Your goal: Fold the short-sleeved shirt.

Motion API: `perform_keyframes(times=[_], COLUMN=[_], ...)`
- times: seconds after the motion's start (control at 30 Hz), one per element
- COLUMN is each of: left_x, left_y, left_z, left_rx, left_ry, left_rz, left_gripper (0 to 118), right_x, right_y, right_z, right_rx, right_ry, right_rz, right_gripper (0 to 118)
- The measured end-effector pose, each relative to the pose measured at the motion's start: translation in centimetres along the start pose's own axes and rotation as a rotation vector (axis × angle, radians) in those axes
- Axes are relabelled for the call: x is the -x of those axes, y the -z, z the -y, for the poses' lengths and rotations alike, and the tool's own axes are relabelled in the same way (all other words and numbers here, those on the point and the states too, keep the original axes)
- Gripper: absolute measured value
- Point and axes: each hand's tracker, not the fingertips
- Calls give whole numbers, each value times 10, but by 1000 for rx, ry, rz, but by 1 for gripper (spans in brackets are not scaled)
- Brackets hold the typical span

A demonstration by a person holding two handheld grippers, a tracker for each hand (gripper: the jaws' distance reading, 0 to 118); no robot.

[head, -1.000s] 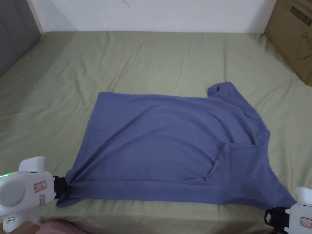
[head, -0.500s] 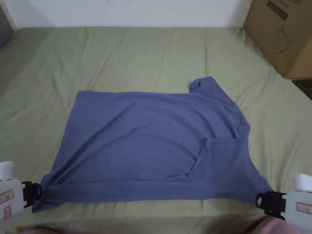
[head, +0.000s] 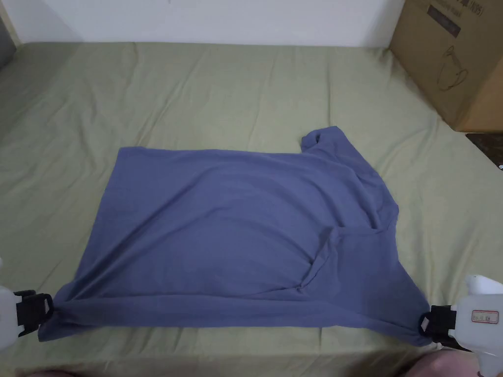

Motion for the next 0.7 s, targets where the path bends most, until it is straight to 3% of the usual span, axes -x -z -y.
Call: perform_keyframes(times=[0.13,0.3,0.43,0.63,0.67,0.7], left_x=[-1,-10,-21,-46,-49,-50], left_y=[2,6,20,86,97,107], left_z=[-4,-41,-93,-143,-145,-146], left_rx=[18,-14,-52,-14,3,18], left_ry=[10,48,78,202,203,210], left_rz=[-15,-40,-26,-94,-104,-116], left_gripper=[2,2,2,2,3,5], right_x=[6,20,38,48,48,48], right_y=[-22,-51,-39,37,48,55], right_z=[-9,-56,-104,-151,-153,-154], right_rx=[-45,-136,-160,-51,-30,-1], right_ry=[-19,22,-8,17,25,50], right_rz=[-13,-93,-51,41,42,47], right_gripper=[2,2,2,3,12,34])
